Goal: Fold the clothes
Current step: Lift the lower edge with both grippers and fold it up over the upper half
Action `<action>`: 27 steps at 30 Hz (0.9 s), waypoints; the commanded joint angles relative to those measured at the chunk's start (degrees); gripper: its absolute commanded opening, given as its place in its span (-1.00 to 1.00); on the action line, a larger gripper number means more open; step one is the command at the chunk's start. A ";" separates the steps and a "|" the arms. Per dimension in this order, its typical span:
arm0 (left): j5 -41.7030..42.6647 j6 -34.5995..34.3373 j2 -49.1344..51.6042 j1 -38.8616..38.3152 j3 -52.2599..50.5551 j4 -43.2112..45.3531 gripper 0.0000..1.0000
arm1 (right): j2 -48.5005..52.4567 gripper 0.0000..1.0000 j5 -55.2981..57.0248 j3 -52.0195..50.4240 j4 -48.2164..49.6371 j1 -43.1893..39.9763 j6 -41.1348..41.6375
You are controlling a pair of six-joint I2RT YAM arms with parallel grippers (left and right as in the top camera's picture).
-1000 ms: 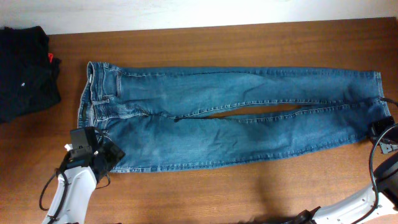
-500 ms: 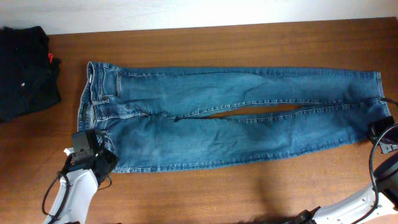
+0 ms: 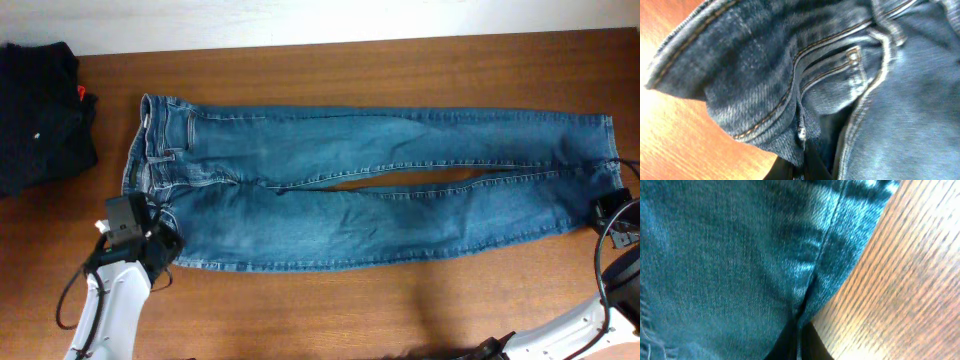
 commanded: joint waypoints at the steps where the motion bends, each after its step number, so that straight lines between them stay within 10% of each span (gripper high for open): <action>1: 0.22 1.31 -0.42 0.02 3.39 -0.92 -0.99 | 0.66 -0.92 -0.04 3.39 -2.16 0.55 -0.66; 27: 3.06 1.31 -0.44 0.02 18.08 -4.17 -0.99 | -0.39 -0.92 8.76 25.79 -21.14 8.76 1.33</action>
